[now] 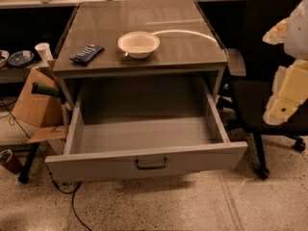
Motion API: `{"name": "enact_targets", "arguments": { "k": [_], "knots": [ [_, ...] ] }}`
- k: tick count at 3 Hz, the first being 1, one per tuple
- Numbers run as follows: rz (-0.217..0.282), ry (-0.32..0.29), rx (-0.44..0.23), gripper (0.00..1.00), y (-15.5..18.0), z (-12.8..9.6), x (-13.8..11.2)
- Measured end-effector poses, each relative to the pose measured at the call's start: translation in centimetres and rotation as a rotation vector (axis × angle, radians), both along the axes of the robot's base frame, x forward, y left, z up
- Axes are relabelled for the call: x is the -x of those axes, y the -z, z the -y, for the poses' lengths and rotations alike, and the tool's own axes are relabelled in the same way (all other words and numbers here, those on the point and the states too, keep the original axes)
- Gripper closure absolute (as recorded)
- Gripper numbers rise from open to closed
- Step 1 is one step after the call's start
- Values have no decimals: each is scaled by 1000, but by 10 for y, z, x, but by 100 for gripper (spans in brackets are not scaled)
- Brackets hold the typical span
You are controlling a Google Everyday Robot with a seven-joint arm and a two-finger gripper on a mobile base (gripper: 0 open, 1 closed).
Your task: Place rxbar blueberry into top drawer
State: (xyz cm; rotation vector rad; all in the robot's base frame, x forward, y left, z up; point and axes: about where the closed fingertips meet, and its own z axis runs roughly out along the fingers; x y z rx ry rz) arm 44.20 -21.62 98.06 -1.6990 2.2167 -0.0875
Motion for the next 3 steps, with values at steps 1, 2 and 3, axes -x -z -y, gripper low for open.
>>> {"name": "enact_targets", "arguments": {
  "k": [1,2,3],
  "knots": [
    [47,-8,-60,0,-8,-19,-32],
    [111,-59,-122,0,-21,-68,-79],
    [166,-113,-208,0,-29,-141,-114]
  ]
}}
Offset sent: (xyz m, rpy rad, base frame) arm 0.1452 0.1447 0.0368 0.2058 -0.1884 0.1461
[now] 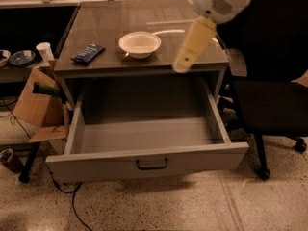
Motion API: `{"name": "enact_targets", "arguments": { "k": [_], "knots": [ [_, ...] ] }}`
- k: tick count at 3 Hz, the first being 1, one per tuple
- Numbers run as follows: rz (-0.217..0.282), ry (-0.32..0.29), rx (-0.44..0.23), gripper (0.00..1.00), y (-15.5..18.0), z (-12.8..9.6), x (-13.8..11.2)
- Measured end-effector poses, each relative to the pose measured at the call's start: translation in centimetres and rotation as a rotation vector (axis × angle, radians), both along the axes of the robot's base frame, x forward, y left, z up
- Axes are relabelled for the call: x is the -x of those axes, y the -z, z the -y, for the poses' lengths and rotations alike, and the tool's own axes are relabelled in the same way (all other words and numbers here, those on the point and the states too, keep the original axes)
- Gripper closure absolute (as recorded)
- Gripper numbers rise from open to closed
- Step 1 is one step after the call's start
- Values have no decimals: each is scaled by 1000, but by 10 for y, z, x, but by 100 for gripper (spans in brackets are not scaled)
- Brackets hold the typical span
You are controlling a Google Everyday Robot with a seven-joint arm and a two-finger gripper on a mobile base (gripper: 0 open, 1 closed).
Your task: Place rxbar blueberry into top drawer
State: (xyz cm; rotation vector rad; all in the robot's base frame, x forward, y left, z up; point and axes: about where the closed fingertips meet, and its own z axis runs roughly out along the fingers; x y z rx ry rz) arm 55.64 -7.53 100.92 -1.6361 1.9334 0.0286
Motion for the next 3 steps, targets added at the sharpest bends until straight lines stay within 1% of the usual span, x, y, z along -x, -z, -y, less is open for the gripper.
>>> {"name": "enact_targets", "arguments": {
  "k": [1,2,3],
  "knots": [
    [65,-25,-92,0,-11,-86,-15],
    [103,-4,-160,0,-13,-165,-36],
    [103,-4,-160,0,-13,-165,-36]
  ]
}}
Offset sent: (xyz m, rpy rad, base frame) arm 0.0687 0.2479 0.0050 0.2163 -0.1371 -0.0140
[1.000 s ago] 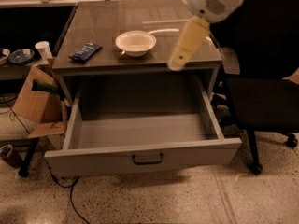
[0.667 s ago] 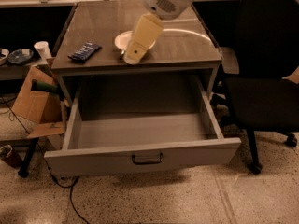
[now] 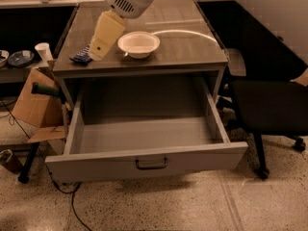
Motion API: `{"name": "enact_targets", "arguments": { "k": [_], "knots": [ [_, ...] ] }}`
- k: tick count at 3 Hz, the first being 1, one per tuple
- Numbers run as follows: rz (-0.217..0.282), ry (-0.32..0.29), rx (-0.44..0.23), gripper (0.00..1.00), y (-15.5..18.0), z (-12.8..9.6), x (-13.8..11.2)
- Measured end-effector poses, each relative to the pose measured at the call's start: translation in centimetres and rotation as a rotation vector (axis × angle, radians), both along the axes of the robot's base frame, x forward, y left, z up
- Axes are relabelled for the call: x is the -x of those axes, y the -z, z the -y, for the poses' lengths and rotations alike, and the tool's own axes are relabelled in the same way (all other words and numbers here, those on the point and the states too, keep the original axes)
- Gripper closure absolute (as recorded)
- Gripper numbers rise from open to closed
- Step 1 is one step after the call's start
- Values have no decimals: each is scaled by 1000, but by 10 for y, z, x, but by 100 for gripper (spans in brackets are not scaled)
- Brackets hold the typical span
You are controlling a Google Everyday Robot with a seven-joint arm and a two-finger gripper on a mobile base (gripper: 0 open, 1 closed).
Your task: Place rxbar blueberry into top drawer
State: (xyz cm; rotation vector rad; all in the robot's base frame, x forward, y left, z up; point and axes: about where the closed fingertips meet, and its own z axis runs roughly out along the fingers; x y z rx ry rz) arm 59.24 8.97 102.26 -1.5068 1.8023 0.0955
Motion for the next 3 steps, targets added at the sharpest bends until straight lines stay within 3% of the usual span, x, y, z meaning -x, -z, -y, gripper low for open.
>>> {"name": "enact_targets", "arguments": {
  "k": [1,3],
  "knots": [
    [-9,-7,-26,0,9,-2,-8],
    [-34,-48,-70,0,52,-17,-52]
  ]
}}
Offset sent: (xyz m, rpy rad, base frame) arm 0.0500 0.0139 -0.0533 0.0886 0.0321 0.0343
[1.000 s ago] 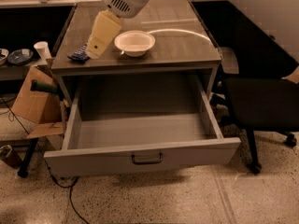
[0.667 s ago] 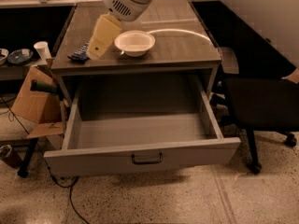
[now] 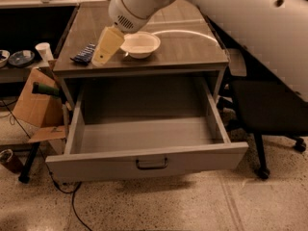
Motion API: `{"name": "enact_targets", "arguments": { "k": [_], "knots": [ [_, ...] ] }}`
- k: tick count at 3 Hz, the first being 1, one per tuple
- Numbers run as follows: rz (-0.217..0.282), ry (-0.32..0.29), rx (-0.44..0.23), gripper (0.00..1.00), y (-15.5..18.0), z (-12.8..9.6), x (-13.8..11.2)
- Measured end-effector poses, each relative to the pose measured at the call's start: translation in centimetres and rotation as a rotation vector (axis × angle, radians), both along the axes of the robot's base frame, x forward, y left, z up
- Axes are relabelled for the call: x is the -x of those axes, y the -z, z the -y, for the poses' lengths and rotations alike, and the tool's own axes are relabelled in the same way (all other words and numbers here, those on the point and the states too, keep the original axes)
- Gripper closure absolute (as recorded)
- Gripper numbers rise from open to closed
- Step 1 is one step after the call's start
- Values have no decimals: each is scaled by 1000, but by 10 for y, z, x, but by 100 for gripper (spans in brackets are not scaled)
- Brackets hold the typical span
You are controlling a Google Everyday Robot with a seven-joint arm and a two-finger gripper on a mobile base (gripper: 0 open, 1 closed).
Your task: Place rxbar blueberry into top drawer
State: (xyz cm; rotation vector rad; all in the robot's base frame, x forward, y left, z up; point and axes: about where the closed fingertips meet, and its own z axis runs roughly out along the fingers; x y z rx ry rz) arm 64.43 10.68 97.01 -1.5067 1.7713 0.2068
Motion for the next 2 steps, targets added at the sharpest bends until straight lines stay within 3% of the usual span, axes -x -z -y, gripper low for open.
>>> {"name": "enact_targets", "arguments": {
  "k": [1,2],
  "knots": [
    [-7,-40,-21,0,19,-12,-37],
    [-13,-42,-41,0,25,-29,-57]
  ]
}}
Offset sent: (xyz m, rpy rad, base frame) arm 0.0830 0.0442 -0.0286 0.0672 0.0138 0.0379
